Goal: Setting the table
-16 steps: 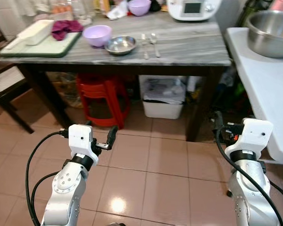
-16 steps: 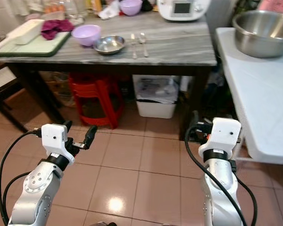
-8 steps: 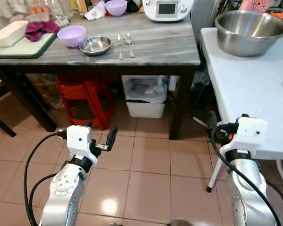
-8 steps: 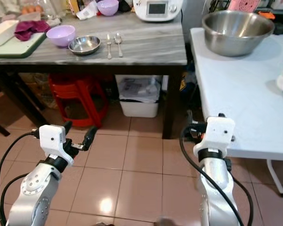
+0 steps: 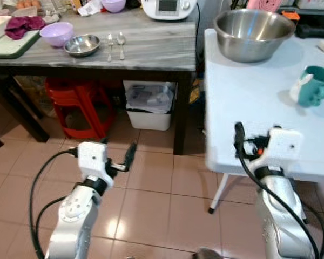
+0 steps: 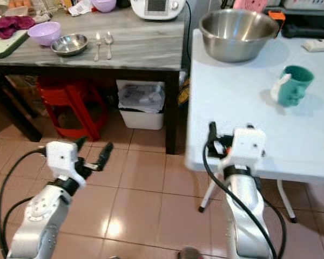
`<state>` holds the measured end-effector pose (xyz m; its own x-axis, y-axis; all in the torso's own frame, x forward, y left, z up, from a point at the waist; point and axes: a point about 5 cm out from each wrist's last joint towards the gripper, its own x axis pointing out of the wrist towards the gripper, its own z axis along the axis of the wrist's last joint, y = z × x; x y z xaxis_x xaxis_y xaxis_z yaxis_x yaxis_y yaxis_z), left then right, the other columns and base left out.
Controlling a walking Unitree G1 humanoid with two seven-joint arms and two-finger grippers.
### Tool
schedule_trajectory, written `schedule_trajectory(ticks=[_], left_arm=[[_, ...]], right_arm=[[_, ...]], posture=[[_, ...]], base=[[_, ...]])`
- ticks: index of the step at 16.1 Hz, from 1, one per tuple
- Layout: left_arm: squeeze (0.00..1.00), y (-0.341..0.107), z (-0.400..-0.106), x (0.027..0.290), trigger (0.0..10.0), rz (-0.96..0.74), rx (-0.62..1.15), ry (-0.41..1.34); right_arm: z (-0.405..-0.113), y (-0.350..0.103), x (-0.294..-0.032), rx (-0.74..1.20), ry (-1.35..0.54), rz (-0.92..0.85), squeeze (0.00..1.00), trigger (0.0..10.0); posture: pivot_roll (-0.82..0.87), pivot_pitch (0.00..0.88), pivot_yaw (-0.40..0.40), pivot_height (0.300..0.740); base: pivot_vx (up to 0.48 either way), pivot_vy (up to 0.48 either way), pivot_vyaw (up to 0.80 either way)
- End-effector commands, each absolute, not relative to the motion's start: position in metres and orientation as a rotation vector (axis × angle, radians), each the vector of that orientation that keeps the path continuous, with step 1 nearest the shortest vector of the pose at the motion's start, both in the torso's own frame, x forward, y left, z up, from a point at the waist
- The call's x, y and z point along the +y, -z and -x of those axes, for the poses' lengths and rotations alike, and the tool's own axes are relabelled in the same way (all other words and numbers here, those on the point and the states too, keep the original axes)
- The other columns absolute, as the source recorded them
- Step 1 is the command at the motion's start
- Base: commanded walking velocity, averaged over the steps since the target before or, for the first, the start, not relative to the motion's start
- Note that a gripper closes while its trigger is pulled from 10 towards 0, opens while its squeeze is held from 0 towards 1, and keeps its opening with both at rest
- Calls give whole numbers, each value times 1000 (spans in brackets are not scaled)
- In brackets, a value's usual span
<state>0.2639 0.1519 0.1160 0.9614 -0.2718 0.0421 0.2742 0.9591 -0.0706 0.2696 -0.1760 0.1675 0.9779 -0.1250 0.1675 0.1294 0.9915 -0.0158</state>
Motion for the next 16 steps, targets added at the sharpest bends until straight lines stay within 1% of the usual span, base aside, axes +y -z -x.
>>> schedule_trajectory(ticks=[1, 7, 13, 16], left_arm=[[0, -116, -263, 149, 10000, 81, -31, 285], [0, -116, -263, 149, 10000, 74, -32, 281], [0, -117, -262, 147, 10000, 78, -39, 307], [0, -118, -262, 142, 10000, 73, -47, 347]], right_arm=[[-269, -162, -181, -144, 142, 32, 0, 10000], [-273, -164, -178, -153, 123, 32, 0, 10000], [-274, -163, -177, -156, 118, 36, 0, 10000], [-274, -164, -177, -161, 119, 35, 0, 10000]], posture=[[-133, 153, 79, 740], [-126, 151, 77, 740], [-126, 155, 80, 740], [-129, 165, 84, 740]], base=[[0, -480, 0], [0, -480, 0], [0, 0, 0], [0, 0, 0]])
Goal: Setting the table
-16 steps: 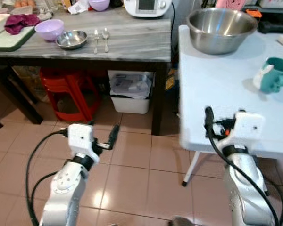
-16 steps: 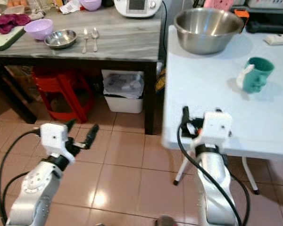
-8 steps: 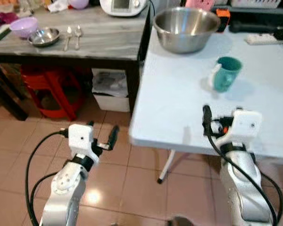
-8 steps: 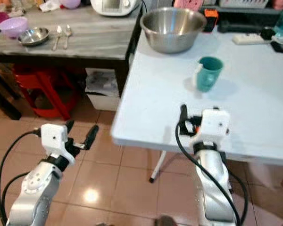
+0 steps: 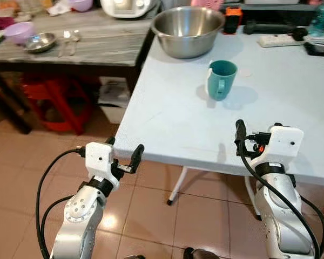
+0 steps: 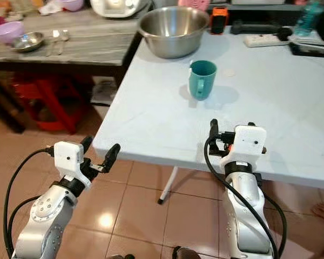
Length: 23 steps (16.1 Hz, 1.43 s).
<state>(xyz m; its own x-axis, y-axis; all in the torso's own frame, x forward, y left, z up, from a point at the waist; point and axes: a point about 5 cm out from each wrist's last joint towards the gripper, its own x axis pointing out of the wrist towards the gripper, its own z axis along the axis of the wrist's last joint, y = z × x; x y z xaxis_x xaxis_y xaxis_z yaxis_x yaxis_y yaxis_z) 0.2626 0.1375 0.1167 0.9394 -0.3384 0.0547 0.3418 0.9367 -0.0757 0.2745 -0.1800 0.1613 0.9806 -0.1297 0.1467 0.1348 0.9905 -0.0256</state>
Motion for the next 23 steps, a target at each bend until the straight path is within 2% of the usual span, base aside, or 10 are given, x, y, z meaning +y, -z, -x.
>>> schedule_trajectory(ticks=[1, 15, 23], left_arm=[[0, -119, -263, 142, 10000, 74, -48, 344], [0, -117, -256, 136, 10000, 97, -43, 401], [0, -108, -246, 137, 10000, 94, -17, 490]], right_arm=[[-275, -164, -176, -161, 120, 35, 0, 10000], [-275, -165, -171, -162, 99, 51, 0, 10000], [-274, -159, -166, -140, 97, 56, 0, 10000]], posture=[[-129, 165, 84, 740], [-132, 179, 82, 740], [-133, 188, 85, 740]], base=[[0, 0, 0], [305, 0, 0], [0, 0, 0]])
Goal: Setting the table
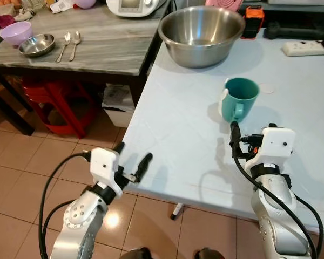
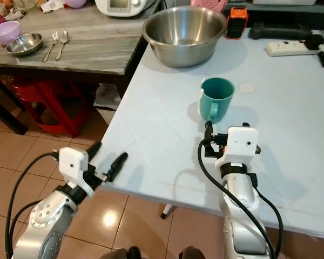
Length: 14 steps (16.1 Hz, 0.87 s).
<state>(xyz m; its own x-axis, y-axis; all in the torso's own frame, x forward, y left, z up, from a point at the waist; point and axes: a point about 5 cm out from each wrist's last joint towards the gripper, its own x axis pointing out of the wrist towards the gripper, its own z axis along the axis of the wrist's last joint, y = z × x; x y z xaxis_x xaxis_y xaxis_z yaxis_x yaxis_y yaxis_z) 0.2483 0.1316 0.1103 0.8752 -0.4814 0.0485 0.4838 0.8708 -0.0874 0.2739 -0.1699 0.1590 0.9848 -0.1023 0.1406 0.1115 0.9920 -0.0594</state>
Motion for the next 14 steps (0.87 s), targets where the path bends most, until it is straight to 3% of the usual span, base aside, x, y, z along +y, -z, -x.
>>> schedule_trajectory(ticks=[1, 9, 10, 14], left_arm=[[0, -107, -245, 137, 10000, 97, -10, 511], [0, -106, -238, 130, 10000, 166, -16, 656], [0, -108, -236, 128, 10000, 186, -23, 698], [0, -112, -234, 128, 10000, 207, -37, 748]], right_arm=[[-275, -160, -167, -145, 104, 67, 0, 10000], [-297, -166, -170, -158, 127, 55, 0, 10000], [-301, -167, -168, -158, 128, 45, 0, 8863], [-309, -170, -160, -168, 111, 32, 0, 392]], posture=[[-132, 188, 84, 740], [-127, 186, 81, 740], [-125, 187, 78, 740], [-123, 189, 81, 740]], base=[[0, 0, 0], [0, 0, 0], [0, 0, 0], [0, 0, 0]])
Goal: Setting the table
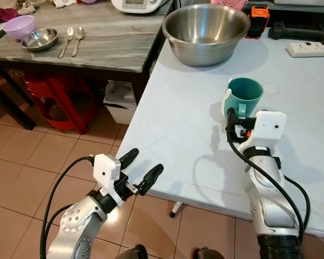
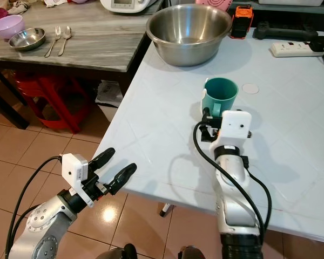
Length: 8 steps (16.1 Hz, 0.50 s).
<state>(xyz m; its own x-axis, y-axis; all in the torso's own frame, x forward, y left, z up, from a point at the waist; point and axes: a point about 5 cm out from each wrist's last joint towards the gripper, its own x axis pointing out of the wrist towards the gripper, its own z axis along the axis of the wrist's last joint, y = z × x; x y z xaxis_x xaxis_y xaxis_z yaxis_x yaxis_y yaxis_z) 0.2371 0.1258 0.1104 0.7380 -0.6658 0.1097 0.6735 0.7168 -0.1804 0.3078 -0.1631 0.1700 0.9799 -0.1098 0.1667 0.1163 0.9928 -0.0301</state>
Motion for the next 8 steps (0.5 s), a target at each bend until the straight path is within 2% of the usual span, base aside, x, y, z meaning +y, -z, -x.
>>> schedule_trajectory(ticks=[1, 8], left_arm=[[0, -112, -234, 128, 10000, 210, -41, 752], [0, -113, -233, 127, 10000, 214, -42, 763]], right_arm=[[-310, -170, -159, -170, 112, 31, 0, 0], [-310, -169, -164, -174, 142, 44, 0, 0]], posture=[[-123, 189, 82, 740], [-125, 191, 83, 740]], base=[[0, 0, 0], [0, 0, 0]])
